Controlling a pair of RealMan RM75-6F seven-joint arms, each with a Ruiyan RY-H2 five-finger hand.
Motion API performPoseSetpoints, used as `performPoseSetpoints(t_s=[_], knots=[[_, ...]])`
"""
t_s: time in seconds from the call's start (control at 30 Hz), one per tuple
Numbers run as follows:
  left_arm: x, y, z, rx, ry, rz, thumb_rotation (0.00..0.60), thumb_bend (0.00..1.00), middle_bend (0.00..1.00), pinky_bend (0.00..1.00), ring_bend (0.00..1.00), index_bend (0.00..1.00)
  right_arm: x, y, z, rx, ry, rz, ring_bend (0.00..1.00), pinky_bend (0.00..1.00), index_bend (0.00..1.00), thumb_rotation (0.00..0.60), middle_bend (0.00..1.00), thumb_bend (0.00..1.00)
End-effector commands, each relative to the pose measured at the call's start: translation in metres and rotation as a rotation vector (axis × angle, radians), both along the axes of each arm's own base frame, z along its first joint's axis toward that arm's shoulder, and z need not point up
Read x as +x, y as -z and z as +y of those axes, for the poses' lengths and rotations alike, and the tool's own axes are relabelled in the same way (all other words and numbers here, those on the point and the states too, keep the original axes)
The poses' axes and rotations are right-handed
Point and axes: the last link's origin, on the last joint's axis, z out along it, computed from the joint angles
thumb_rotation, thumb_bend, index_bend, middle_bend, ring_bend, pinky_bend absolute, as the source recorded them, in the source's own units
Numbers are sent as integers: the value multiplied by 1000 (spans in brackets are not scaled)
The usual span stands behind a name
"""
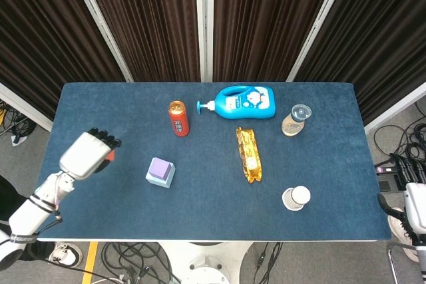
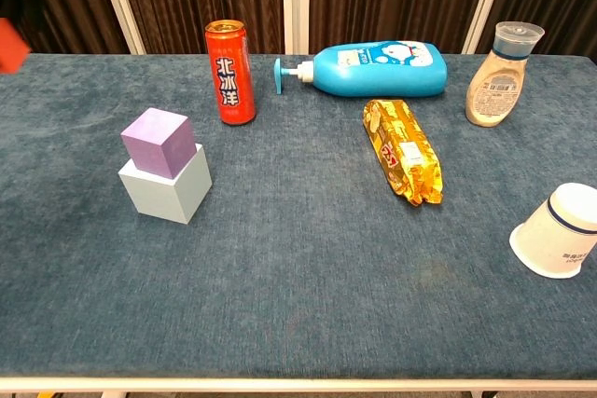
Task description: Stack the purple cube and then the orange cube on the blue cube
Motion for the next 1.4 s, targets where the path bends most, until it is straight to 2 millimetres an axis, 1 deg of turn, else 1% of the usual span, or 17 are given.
performPoseSetpoints(t_s=[0.03,0.1,0.2,0.4,0.6,0.8,1.03,1.4], knots=[[23,10,2,-15,96,31,600,309,635,473,435,461,0,1,0,4,-1,1,0,0,41,600,91,233],[36,17,4,-8,176,61,600,309,634,472,436,456,1,1,1,4,-3,0,0,0,41,600,91,233],[49,28,8,-28,243,72,600,309,634,471,436,451,1,1,1,0,-5,-1,0,0,40,600,91,233],[62,45,19,-76,318,41,600,309,626,470,435,442,1,2,0,0,-2,2,0,0,40,600,91,233],[53,60,28,-112,347,13,600,309,618,470,435,424,0,2,-1,2,2,5,0,0,40,600,91,233],[44,67,27,-148,352,-13,600,309,618,470,435,425,0,4,-1,3,5,10,0,0,40,600,91,233],[44,69,24,-166,384,-41,600,309,618,468,435,425,0,5,-1,6,6,15,0,0,40,600,91,232],[42,81,19,-219,385,-37,600,309,618,465,433,424,0,6,-2,9,10,18,0,0,40,600,91,233]])
